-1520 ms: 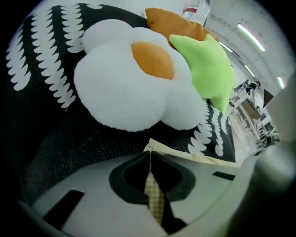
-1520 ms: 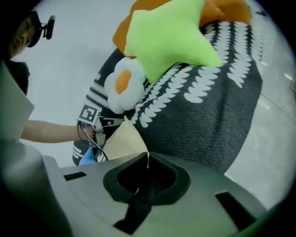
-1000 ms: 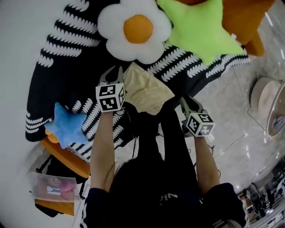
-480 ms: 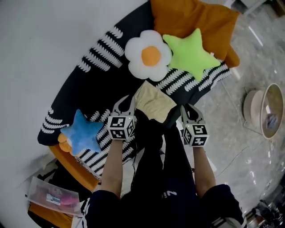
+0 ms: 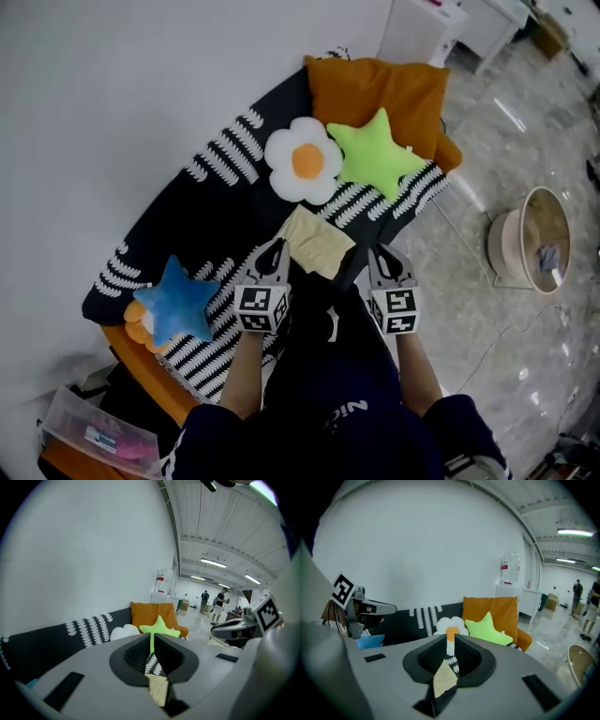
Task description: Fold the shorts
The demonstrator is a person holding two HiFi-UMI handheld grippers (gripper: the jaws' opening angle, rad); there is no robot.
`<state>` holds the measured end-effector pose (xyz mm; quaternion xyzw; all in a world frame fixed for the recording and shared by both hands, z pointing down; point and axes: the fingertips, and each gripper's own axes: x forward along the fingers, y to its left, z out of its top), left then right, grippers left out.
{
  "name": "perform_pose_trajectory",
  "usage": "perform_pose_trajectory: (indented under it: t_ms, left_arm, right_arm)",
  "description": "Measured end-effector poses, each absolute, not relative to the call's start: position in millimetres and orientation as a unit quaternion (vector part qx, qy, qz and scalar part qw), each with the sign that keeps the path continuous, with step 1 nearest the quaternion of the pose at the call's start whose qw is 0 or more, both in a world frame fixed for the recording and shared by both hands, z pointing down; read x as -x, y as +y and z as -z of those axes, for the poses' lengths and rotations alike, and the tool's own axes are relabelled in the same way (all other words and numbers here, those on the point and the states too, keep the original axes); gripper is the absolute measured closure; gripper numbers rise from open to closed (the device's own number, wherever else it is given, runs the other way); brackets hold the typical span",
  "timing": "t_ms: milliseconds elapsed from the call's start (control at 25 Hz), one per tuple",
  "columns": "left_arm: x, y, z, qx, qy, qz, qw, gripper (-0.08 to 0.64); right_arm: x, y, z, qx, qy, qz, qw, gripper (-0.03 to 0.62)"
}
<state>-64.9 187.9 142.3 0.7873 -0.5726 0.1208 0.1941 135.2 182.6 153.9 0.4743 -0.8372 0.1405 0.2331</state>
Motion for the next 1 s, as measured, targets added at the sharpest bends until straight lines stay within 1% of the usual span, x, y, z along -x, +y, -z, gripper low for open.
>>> perform_pose_trajectory:
  t_ms: [120, 280, 440, 560, 640, 880, 1000]
  left_arm:
    - [64.5, 204.2, -126.3, -0.784, -0.579, -0.118, 0.190, 0.534]
    - [56.3, 226.8, -94.5, -0.787, -0.584, -0.083, 0.181, 0.537]
    - [54.9, 230.6, -50.2, -0.796, -0.587, -0.058, 0.134, 0.540]
    - [63.7, 226.9, -15.4, -0.796, -0.596, -0.035, 0.100, 0.540]
    - [64.6, 225.8, 8.4, -0.797, -0.597, -0.014, 0.085, 0.540]
    - [58.4, 226.1, 63.3, -0.805, -0.594, -0.006, 0.013, 0.557]
    - [59.6, 224.2, 74.4, -0.801, -0.599, 0.012, 0.009, 0.557]
  right_arm:
    - [-133.3, 192.6, -130.3, -0.485, -0.838, -0.119, 0.222, 0.545]
    - [-132.5, 206.3, -107.0, -0.484, -0.844, -0.096, 0.209, 0.549]
    - [-134.2, 204.9, -67.9, -0.489, -0.852, -0.048, 0.182, 0.551]
    - [-135.6, 204.1, -21.2, -0.513, -0.849, -0.018, 0.125, 0.577]
    - [-136.3, 206.0, 4.8, -0.522, -0.847, -0.004, 0.099, 0.578]
    - [-122.2, 206.0, 52.3, -0.512, -0.854, 0.051, 0.077, 0.581]
    - [-115.2, 203.0, 60.9, -0.508, -0.856, 0.064, 0.067, 0.581]
